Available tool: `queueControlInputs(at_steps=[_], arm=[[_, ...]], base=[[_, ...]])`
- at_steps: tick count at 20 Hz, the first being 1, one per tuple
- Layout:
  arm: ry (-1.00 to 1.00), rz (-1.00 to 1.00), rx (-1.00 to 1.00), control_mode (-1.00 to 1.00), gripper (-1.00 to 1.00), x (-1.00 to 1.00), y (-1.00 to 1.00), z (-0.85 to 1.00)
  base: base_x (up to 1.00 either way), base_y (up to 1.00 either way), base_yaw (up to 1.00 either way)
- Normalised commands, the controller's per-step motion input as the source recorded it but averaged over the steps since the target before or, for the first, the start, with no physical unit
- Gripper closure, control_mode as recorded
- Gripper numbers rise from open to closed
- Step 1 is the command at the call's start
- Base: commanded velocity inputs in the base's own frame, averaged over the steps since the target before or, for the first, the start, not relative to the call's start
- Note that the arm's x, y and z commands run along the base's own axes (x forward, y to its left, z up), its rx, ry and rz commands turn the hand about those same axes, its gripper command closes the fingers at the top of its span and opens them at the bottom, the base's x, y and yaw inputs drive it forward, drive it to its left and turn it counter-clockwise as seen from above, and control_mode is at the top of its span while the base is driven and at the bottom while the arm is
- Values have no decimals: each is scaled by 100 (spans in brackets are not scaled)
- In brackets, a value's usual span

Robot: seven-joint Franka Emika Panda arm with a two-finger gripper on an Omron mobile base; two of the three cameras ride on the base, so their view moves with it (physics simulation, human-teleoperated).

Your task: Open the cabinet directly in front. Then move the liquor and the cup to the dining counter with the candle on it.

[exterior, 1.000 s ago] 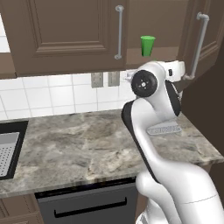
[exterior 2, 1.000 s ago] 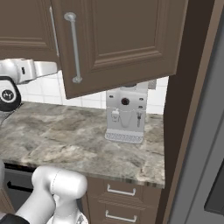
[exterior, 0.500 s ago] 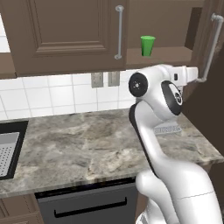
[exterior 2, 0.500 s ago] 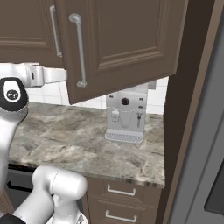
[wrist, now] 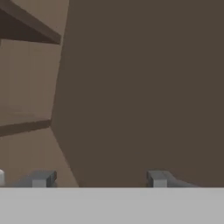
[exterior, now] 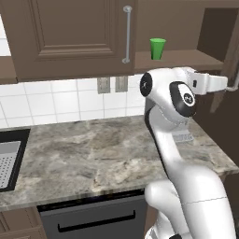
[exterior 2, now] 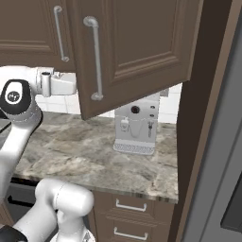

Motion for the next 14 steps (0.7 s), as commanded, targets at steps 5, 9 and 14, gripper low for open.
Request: queueControlInputs(at_steps=[5,9,14], arm=[[-13,-23,3,-100,-100,-12,-100,-1],[-14,-17,11,-100,-100,-30,-100,0],[-17,-1,14,-100,-100,-2,-78,0]], base=[[0,0,0],[0,0,0],[0,0,0]])
